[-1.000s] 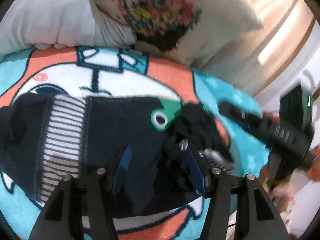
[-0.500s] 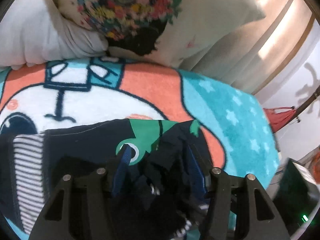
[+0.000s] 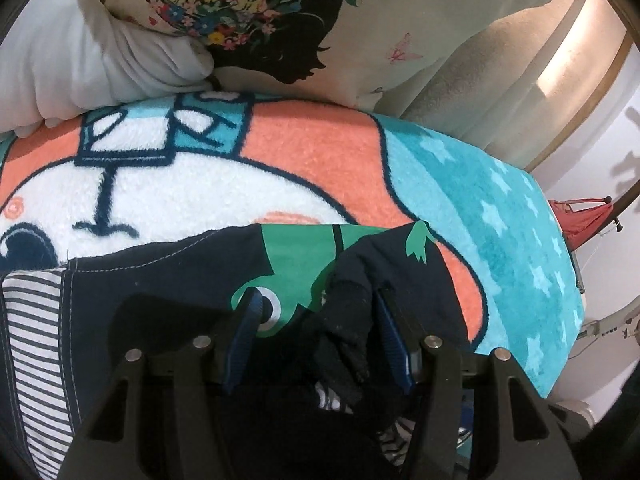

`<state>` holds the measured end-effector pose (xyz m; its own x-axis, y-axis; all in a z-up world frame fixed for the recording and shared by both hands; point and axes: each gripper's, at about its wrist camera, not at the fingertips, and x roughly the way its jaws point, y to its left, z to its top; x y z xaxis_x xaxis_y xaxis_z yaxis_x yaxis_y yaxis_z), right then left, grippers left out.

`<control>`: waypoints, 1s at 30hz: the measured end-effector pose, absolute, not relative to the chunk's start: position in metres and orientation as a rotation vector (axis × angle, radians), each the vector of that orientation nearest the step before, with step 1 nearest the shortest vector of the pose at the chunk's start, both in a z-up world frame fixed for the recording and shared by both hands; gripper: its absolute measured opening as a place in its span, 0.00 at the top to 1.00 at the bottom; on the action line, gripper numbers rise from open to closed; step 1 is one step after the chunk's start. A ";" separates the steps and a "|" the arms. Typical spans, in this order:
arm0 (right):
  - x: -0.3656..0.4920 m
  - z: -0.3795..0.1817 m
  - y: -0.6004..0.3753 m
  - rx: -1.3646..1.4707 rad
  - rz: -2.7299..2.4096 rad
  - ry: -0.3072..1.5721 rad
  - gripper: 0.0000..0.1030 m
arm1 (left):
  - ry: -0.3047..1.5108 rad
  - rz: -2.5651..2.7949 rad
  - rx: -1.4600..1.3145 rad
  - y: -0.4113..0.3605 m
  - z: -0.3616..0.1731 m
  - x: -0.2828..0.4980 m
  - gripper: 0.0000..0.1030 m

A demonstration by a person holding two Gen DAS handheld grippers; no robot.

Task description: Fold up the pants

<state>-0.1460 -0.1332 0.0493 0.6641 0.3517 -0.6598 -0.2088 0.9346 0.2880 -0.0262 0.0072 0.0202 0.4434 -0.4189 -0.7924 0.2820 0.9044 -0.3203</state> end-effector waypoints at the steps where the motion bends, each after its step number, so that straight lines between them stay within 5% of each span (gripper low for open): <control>1: -0.147 0.050 -0.133 0.179 0.304 0.779 0.70 | 1.021 -0.436 -0.147 0.007 0.020 -0.026 0.44; 16: -0.141 0.051 -0.138 0.222 0.236 0.785 0.66 | 0.971 -0.419 -0.186 0.022 0.033 -0.039 0.41; 30: -0.125 0.041 -0.114 0.162 0.237 0.860 0.51 | 0.911 -0.332 -0.172 0.062 0.052 -0.060 0.41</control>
<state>-0.1248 -0.1143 0.0412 0.6286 0.2711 -0.7290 -0.1414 0.9615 0.2356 -0.0600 0.0621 0.0517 0.5667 -0.3533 -0.7443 0.2086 0.9355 -0.2853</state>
